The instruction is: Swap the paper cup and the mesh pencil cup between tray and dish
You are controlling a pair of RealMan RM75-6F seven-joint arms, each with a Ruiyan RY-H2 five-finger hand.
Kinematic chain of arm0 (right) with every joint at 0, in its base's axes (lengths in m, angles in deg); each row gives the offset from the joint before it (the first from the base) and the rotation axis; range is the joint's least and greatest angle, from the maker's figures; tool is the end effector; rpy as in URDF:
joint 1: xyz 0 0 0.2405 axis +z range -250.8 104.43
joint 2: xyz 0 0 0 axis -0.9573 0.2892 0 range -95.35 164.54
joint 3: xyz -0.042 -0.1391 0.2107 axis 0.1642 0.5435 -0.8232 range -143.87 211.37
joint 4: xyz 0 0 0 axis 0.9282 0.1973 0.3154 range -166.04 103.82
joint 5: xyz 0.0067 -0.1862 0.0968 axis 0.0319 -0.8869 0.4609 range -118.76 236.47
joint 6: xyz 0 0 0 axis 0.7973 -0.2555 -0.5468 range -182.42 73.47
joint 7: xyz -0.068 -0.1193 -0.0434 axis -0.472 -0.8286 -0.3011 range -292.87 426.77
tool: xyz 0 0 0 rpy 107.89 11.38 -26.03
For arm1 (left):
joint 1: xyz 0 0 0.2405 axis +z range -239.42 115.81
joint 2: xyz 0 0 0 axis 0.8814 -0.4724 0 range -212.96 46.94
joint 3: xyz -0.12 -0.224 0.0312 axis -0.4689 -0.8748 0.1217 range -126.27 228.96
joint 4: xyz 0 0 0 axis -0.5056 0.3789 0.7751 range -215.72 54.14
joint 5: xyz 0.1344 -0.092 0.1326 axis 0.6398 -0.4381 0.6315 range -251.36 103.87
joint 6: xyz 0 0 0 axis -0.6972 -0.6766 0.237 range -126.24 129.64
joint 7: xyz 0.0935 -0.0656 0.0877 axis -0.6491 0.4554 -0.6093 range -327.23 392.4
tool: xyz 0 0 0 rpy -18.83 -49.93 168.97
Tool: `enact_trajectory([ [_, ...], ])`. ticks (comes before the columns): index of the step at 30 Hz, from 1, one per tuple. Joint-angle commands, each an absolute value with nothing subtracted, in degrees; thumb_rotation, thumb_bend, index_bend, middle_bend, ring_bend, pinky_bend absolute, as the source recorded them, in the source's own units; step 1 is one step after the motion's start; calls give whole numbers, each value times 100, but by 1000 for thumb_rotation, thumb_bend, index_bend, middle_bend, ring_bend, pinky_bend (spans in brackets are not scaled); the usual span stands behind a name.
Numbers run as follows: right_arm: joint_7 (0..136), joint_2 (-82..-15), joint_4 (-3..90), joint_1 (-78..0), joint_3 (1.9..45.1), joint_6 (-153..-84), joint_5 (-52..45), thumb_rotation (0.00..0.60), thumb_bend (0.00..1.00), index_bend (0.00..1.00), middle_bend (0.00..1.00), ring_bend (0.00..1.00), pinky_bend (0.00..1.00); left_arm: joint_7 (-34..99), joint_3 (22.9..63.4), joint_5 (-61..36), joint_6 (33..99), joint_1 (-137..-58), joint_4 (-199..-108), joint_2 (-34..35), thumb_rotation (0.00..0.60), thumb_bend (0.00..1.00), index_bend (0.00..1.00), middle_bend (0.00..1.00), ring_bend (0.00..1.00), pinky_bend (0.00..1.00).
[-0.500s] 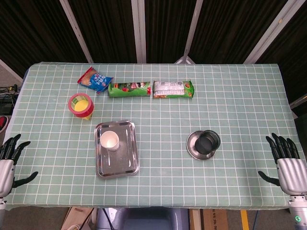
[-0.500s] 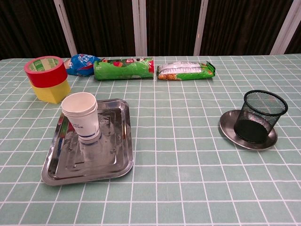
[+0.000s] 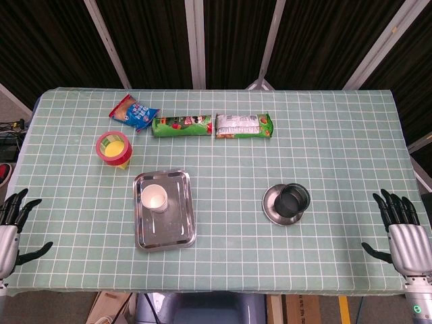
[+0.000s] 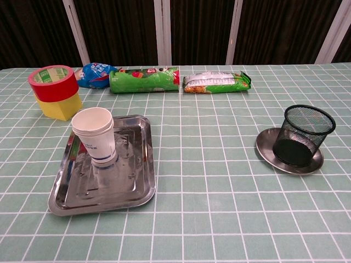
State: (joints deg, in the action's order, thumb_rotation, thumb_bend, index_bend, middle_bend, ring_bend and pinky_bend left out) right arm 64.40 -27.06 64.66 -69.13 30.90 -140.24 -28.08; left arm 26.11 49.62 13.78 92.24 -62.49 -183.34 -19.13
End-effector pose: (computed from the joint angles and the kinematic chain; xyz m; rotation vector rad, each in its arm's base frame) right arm -0.3019 -0.1760 0.1678 1.3973 -0.8745 0.8940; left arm -0.2811 0.1532 0.1558 -1.3069 -0.9298 -0.9537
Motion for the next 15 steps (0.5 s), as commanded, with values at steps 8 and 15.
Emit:
enact_trajectory([
  [8,6495,-2687,6686,-6644,3083,-13566,-2850,600,0,0,0,0,0,2636,4980,1399,9247,-6220,-18398,-1953,600,96,179,0,0,124],
  [15,6164,-2591,7265,-5845,2751,-12372,-2351,600,0,0,0,0,0,2603,4940,1325,9200,-6246,-18368,-1927,600,96,179,0,0,125],
])
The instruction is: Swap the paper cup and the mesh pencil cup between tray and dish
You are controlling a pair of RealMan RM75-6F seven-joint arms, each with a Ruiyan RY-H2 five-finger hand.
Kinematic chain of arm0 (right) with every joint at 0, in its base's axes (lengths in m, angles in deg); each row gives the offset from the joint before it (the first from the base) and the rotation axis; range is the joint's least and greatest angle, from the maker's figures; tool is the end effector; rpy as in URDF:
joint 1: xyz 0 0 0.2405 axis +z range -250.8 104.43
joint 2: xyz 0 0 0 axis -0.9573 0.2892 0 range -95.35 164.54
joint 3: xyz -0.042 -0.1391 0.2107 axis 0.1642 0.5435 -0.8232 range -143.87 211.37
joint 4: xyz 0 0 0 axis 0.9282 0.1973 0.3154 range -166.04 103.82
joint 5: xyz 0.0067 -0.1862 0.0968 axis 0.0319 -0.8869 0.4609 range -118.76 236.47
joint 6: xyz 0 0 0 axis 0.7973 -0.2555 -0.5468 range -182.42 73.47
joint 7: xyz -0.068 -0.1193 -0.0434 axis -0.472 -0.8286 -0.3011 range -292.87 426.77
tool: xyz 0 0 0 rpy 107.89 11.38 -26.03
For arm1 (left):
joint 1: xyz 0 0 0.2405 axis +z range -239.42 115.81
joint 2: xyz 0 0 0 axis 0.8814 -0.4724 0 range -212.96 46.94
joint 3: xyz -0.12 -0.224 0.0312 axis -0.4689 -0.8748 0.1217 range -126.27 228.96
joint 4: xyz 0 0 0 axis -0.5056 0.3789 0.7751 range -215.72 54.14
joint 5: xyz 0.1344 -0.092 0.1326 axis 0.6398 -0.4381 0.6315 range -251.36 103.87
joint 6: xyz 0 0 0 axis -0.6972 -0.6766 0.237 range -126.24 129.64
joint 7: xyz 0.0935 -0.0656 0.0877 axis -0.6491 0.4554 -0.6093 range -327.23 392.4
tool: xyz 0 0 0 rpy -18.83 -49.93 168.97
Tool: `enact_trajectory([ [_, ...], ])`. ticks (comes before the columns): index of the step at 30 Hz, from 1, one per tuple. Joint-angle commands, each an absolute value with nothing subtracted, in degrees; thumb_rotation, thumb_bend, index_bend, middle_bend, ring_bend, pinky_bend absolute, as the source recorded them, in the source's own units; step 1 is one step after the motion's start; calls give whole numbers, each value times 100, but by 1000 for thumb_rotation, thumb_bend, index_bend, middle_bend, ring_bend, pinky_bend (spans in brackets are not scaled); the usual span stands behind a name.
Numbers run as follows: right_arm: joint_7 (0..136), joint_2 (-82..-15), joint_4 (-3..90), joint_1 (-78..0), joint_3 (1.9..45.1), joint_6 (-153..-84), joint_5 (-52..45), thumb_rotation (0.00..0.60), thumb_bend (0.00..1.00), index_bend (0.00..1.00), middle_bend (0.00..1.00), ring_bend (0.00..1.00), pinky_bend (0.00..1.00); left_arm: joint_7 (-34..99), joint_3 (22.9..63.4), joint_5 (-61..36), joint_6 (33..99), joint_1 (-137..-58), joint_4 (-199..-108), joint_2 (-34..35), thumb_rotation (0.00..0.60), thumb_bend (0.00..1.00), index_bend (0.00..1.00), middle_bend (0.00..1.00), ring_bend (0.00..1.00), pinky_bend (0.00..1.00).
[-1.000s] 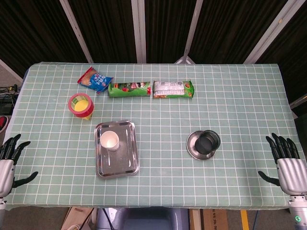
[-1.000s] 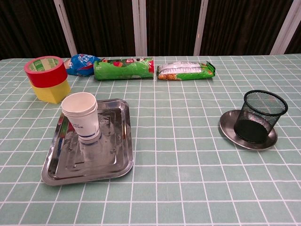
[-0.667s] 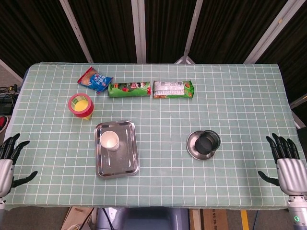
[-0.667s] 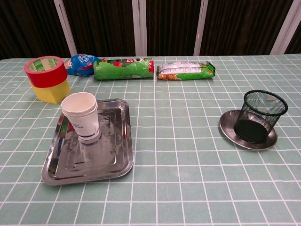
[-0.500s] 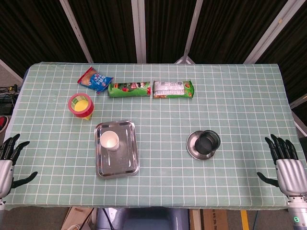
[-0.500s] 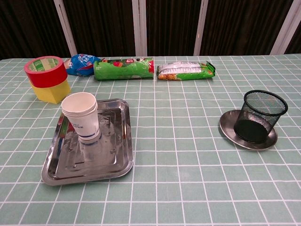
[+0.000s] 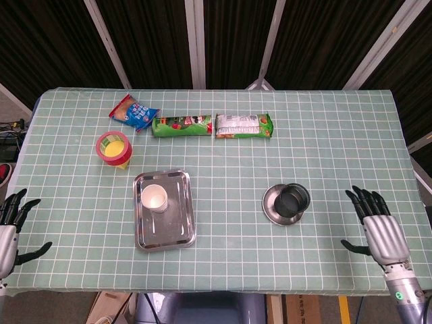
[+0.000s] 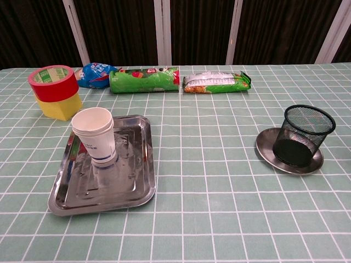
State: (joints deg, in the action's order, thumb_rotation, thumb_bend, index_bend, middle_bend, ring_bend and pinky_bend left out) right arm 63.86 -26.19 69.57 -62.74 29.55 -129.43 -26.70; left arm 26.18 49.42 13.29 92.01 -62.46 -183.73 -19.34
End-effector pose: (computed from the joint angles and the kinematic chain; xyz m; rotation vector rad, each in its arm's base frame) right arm -0.2736 -0.2093 0.1437 1.5382 -0.9782 0.9114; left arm -0.2813 0.1537 0.1567 -1.2997 -0.9374 -0.9514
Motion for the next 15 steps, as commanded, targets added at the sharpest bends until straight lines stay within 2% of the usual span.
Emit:
enact_trajectory([
  [1,6068,-2621,7322,-5704,2695,-12157,-2210,600,0,0,0,0,0,2590,4937,1317,9198,-6246,-18367,-1922,600,96,179,0,0,126],
  [8,5355,-2946,7290,-4934,2404,-11115,-1177,600,0,0,0,0,0,2632,4888,1258,9254,-6223,-18367,-1924,600,97,179,0,0,127],
  [15,4780,-3279,7116,-4435,2290,-10733,-409,600,0,0,0,0,0,2623,4850,1155,9203,-6240,-18350,-1919,600,97,179,0,0,127],
])
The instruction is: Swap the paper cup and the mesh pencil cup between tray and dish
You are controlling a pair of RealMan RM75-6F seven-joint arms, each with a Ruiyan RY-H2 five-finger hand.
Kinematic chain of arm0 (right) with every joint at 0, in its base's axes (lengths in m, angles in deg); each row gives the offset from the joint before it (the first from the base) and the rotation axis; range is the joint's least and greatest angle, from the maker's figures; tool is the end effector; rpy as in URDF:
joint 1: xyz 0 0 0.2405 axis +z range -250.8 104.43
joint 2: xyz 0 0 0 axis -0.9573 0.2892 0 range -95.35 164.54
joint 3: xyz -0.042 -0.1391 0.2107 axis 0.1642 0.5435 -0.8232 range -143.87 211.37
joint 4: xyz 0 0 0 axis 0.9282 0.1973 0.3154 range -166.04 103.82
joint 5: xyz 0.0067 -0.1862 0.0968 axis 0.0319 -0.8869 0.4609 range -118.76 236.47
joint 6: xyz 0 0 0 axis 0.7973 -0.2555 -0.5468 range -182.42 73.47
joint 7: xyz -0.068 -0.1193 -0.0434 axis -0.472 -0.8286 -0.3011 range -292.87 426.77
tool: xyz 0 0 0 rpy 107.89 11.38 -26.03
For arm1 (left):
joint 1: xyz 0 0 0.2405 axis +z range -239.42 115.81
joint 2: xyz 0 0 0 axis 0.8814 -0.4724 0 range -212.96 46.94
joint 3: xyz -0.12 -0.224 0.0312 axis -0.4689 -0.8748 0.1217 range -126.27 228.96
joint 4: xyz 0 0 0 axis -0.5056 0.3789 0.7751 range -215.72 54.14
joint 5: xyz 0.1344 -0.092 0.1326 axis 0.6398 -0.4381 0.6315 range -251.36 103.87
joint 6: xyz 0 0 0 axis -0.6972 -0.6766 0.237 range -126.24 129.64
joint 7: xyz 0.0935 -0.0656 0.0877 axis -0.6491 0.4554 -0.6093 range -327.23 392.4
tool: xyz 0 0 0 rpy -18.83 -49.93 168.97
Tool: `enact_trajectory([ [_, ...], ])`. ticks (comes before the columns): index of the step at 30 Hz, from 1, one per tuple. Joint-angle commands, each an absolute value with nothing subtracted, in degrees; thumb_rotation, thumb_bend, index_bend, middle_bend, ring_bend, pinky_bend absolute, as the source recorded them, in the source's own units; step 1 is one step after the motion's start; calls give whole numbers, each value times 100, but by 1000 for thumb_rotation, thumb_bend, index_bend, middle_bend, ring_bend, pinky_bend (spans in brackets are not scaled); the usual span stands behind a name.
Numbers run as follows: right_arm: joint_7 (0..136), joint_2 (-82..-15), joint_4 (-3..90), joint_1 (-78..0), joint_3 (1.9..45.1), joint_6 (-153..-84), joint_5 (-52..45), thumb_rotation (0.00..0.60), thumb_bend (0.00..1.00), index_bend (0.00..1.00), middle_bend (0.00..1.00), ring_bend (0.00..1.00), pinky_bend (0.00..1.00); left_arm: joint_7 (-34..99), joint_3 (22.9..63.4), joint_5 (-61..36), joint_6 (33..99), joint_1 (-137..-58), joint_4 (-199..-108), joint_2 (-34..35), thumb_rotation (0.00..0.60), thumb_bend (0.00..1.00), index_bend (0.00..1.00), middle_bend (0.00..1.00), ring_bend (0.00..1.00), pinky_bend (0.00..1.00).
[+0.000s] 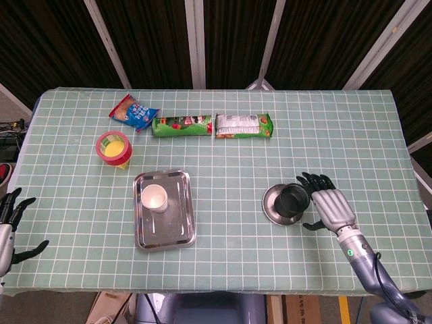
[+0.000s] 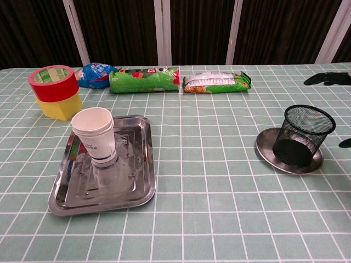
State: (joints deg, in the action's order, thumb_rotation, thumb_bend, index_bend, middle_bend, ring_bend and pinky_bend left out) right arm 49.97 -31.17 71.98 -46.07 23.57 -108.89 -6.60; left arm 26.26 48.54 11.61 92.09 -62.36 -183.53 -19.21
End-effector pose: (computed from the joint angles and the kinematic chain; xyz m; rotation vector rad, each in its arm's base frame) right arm -0.2205 -0.2897 0.0881 1.7353 -1.0759 0.7732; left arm -0.2850 0.1561 0.1595 -1.2672 -0.9388 -0.9425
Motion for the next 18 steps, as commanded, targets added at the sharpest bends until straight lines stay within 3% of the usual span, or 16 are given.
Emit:
enact_trajectory([
  [1,4707,-3335,7075,-4369,2286,-10698,-309,600,0,0,0,0,0,2616,4846,1148,9197,-6245,-18347,-1914,600,97,179,0,0,128],
  [6,4596,-3505,6937,-4121,2283,-10485,66,600,0,5,0,6,0,2598,4845,1143,9190,-6247,-18352,-1897,600,97,179,0,0,127],
  [10,4506,-3594,6827,-3962,2315,-10381,248,600,0,76,48,101,8,2576,4852,1163,9183,-6254,-18347,-1882,600,96,179,0,0,128],
  [18,4419,-3823,6549,-3818,2326,-10596,386,600,0,250,212,335,205,2636,4819,1122,9213,-6241,-18353,-1886,600,96,179,0,0,127],
])
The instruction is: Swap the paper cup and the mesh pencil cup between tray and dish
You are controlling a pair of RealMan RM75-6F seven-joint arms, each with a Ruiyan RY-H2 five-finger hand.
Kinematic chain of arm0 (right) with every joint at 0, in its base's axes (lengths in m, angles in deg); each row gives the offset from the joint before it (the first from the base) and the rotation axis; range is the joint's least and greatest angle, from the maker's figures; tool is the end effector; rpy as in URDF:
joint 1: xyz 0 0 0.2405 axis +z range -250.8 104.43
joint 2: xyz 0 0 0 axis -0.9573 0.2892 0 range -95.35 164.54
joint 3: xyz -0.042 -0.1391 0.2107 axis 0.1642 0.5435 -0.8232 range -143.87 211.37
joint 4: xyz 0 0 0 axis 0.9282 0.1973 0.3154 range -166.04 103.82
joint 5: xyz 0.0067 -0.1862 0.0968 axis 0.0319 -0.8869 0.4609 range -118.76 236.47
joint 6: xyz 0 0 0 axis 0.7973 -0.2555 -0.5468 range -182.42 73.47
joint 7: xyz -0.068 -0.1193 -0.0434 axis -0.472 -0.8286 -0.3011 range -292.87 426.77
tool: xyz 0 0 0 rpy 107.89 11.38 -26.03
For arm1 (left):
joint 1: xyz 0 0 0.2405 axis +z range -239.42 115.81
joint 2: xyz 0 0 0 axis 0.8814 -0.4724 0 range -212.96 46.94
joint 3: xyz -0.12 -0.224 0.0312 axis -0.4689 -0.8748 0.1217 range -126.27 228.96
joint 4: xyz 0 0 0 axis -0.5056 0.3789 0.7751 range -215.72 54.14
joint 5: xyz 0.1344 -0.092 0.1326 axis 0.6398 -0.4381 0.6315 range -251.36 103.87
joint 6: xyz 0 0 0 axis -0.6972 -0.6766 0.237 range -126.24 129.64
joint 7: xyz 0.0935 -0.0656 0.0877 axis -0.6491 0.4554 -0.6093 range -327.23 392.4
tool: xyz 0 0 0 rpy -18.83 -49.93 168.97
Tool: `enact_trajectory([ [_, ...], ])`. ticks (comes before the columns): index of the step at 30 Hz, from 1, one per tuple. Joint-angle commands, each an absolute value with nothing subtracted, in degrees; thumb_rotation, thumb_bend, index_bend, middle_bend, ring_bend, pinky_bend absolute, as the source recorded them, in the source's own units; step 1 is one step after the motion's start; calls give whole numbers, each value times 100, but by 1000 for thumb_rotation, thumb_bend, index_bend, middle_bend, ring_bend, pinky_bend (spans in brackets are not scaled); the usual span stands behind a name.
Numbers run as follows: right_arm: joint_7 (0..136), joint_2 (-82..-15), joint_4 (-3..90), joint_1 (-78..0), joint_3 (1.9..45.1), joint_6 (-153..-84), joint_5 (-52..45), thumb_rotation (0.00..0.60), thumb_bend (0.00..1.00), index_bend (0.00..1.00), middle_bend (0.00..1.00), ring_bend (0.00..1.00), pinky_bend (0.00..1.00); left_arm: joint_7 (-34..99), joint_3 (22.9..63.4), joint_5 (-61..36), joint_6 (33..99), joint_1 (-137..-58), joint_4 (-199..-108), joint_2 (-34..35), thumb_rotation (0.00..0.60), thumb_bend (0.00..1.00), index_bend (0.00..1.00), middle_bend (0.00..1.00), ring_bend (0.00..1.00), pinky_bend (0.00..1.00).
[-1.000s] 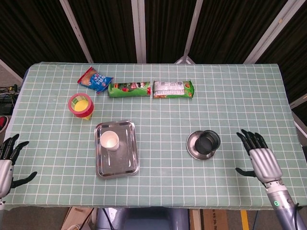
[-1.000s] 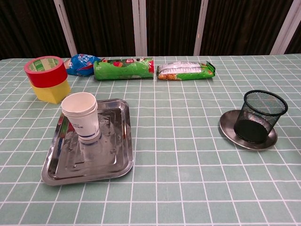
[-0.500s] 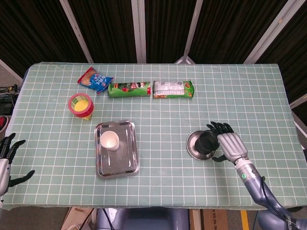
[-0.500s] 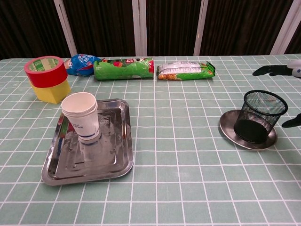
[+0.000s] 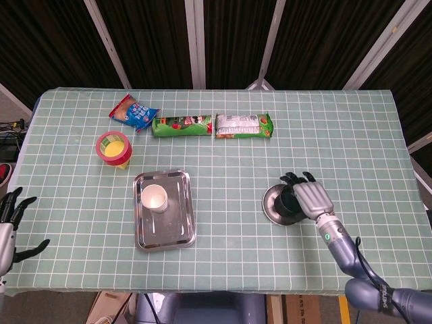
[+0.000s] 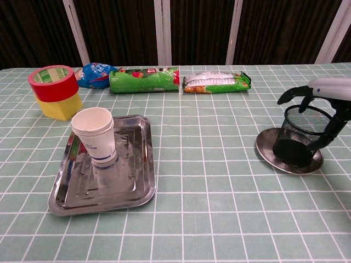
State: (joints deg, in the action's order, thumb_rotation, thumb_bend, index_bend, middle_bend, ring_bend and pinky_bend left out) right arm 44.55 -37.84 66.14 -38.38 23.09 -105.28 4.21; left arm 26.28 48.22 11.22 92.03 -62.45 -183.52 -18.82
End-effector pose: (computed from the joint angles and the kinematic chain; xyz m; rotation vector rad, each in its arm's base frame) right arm -0.2078 -0.3226 0.0543 1.7576 -1.1088 0.7139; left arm -0.2849 0.1576 0.1584 -1.2582 -0.9430 -0.9476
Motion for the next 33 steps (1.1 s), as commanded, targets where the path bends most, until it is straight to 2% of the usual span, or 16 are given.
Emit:
enact_trajectory([
  [1,4397,-3845,6505,-3805,2338,-10636,358,600,0,277,235,365,235,2631,4820,1125,9218,-6238,-18352,-1888,600,96,179,0,0,128],
  [4,4419,-3901,6429,-3792,2333,-10754,292,600,0,339,288,440,299,2633,4831,1137,9211,-6237,-18363,-1891,600,97,177,0,0,130],
  [9,4477,-3963,6346,-3761,2332,-10898,72,600,0,389,315,474,368,2640,4842,1154,9211,-6233,-18372,-1894,600,97,176,0,0,131],
  [15,4340,-3943,6508,-3521,2142,-10933,34,600,0,389,317,474,371,2652,4807,1079,9219,-6224,-18374,-1910,600,96,175,0,0,131],
  [21,3978,-4156,6520,-2863,1792,-10497,730,600,0,389,319,475,371,2630,4705,872,9160,-6260,-18309,-1886,600,96,175,0,0,134],
  [30,3676,-5022,5535,-1946,1683,-10041,1578,600,0,389,319,473,370,2576,4612,678,9081,-6314,-18198,-1817,600,96,175,0,0,137],
  [33,3779,-5213,5290,-1839,1709,-9960,1591,600,0,359,313,433,316,2605,4602,627,9038,-6324,-18204,-1834,600,96,175,0,0,137],
])
